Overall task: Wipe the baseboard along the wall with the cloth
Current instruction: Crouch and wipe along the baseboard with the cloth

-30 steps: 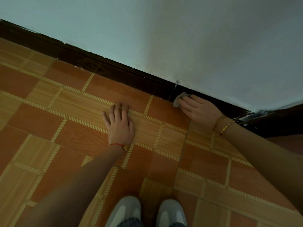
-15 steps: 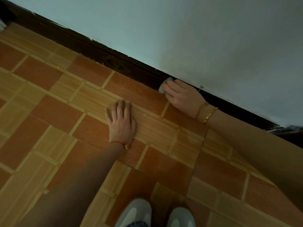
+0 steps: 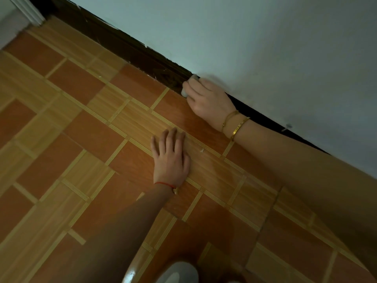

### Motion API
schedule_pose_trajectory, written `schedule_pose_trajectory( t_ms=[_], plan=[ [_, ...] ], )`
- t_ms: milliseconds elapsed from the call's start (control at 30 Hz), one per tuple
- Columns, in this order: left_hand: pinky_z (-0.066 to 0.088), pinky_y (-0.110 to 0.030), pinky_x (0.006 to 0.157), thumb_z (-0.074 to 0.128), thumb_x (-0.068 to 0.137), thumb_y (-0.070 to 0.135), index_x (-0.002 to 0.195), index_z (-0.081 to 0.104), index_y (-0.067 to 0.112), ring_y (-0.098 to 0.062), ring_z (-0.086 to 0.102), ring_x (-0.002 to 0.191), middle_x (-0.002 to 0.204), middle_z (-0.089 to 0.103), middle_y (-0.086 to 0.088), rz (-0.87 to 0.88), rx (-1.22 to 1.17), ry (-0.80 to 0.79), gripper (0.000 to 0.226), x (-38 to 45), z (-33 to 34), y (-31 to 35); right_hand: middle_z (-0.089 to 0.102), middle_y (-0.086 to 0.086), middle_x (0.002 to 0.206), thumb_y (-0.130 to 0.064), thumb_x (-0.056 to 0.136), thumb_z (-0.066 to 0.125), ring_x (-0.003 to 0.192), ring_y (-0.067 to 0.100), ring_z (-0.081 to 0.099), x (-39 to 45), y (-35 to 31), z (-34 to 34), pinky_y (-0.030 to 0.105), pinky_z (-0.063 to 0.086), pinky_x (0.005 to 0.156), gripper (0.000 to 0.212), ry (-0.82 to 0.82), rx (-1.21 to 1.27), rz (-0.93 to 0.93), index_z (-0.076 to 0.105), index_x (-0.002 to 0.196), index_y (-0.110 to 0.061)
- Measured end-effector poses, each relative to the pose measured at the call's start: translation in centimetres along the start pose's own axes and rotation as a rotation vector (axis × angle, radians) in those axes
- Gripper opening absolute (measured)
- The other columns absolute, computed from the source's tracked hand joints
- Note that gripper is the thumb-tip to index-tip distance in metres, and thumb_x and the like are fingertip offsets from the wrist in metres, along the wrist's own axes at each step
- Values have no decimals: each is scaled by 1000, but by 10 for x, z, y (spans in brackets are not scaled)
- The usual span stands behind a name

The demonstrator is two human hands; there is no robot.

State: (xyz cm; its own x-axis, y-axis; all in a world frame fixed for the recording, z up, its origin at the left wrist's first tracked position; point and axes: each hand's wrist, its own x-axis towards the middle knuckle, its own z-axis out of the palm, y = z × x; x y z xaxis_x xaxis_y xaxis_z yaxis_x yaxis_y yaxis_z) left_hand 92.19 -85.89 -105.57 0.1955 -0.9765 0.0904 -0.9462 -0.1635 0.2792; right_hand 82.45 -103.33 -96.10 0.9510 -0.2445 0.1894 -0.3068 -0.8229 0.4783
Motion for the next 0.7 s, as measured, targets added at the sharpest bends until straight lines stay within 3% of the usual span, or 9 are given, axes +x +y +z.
schedule_pose_trajectory(
  t_ms=[333, 700],
  plan=[
    [14, -63, 120, 45, 97, 34, 146, 46, 14, -34, 33, 145, 149, 45, -11, 8, -14, 3, 52, 1, -1, -2, 65, 14, 111, 4, 89, 42, 103, 29, 62, -2, 0, 5, 35, 51, 88, 29, 30, 35, -10, 70, 92, -3],
    [11, -62, 120, 39, 96, 36, 144, 46, 15, -35, 31, 144, 148, 44, -12, -2, -68, -12, 52, -1, -2, -1, 56, 16, 123, 2, 90, 54, 114, 30, 52, -126, -5, -21, 39, 44, 100, 20, -149, -20, 73, 65, 106, 1]
  ],
)
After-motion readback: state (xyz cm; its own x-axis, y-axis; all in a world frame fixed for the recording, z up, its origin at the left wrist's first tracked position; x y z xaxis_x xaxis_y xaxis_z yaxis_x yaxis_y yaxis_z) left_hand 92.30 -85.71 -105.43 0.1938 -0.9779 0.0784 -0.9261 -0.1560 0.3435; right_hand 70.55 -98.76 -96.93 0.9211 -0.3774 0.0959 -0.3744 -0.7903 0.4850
